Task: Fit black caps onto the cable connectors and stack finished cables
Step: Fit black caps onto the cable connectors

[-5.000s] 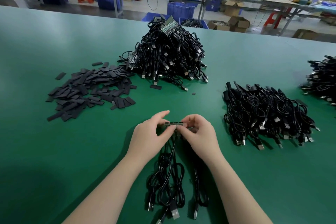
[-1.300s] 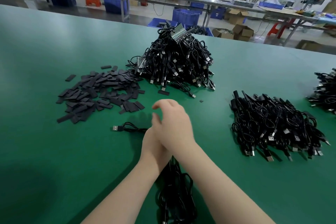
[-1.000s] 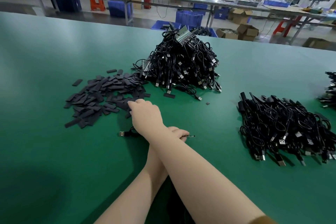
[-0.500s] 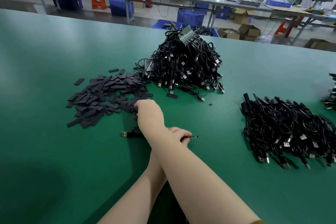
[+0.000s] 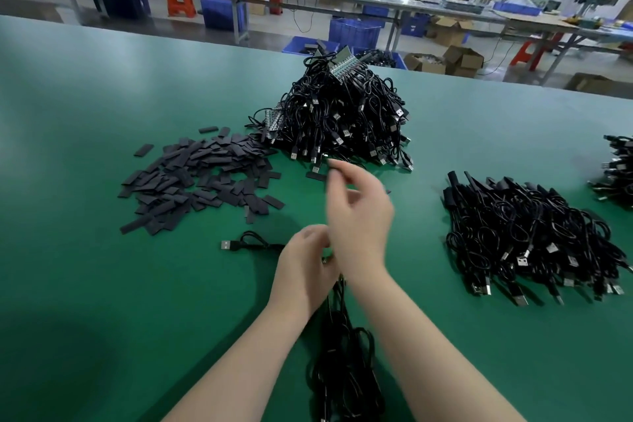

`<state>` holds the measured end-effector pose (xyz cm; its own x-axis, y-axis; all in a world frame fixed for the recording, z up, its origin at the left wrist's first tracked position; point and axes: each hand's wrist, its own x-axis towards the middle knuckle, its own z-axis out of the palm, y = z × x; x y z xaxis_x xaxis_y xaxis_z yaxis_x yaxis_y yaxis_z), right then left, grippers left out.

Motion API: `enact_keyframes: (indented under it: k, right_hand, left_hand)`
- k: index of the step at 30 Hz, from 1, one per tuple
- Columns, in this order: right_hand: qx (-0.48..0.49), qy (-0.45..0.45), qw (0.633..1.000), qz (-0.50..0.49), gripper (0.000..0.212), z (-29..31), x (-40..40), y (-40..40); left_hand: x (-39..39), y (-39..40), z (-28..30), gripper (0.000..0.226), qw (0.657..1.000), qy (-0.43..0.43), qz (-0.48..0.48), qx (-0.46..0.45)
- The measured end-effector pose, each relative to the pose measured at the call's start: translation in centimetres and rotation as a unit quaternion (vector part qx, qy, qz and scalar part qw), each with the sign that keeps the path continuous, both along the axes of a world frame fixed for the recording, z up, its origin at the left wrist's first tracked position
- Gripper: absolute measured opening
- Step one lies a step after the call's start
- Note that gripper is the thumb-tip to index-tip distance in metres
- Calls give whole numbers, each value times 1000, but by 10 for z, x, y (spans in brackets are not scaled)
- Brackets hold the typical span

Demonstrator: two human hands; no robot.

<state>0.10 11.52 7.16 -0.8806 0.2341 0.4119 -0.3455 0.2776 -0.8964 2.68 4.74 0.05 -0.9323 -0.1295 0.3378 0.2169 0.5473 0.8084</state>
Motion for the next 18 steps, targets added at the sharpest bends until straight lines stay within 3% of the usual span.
enact_keyframes:
  k: [2, 6, 12, 18]
  right_hand:
    - [-58, -49, 996, -41, 16, -8, 3, 38]
    - [-48, -148, 987, -33, 16, -40, 19, 75]
    - [-84, -128, 988, -2, 24, -54, 30, 80]
    - [-94, -137, 986, 28, 23, -59, 34, 83]
  left_hand:
    - [4, 2, 4, 24, 1000, 18, 1, 10]
    - [8, 4, 3, 15, 999, 49, 8, -14]
    - [7, 2, 3, 29, 999, 38, -12, -26]
    - [6, 3, 2, 23, 999, 29, -33, -10]
